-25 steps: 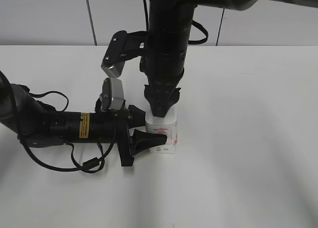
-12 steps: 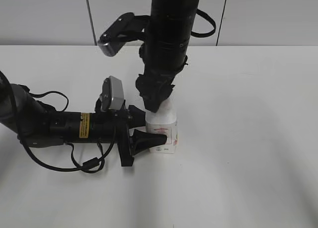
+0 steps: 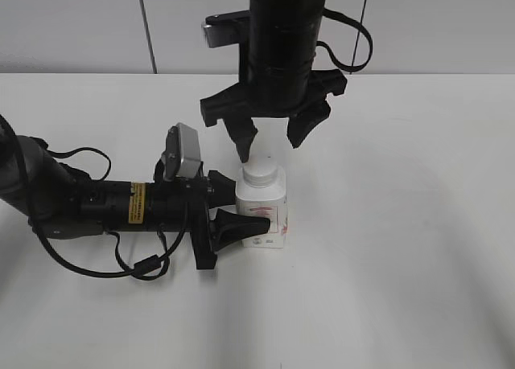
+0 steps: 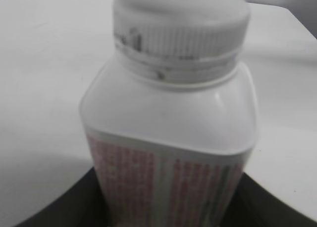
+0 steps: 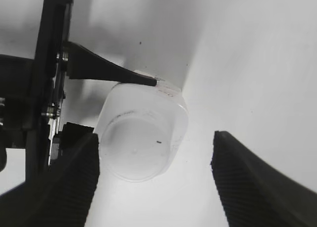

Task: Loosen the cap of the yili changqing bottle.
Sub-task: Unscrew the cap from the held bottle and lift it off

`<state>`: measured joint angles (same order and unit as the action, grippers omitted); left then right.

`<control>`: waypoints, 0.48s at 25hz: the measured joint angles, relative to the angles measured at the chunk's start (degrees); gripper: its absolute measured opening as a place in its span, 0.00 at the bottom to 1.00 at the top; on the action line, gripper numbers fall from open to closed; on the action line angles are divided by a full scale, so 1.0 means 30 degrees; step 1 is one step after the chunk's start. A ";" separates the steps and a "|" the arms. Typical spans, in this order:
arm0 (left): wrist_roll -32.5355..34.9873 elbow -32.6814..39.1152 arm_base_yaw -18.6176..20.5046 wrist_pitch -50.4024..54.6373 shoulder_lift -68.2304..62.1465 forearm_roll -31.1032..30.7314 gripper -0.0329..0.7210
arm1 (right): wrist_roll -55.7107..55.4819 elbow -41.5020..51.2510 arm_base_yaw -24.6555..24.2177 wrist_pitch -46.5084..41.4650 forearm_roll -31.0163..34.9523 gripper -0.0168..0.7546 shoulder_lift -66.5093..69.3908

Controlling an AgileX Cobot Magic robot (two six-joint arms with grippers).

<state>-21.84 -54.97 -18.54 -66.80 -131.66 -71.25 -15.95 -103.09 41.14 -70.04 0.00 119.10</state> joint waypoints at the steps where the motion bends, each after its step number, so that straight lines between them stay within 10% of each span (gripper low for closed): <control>1: 0.0000 0.0000 0.0000 0.0000 0.0000 0.0000 0.53 | -0.0148 0.0000 0.0000 0.0000 0.0000 0.74 0.0000; 12: 0.0000 0.0000 0.0000 0.0000 0.0000 0.0000 0.53 | -0.0619 -0.0018 0.0000 0.0000 0.0146 0.74 0.0079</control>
<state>-21.84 -54.97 -18.54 -66.80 -131.66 -71.25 -17.81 -103.15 41.14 -70.04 0.44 119.33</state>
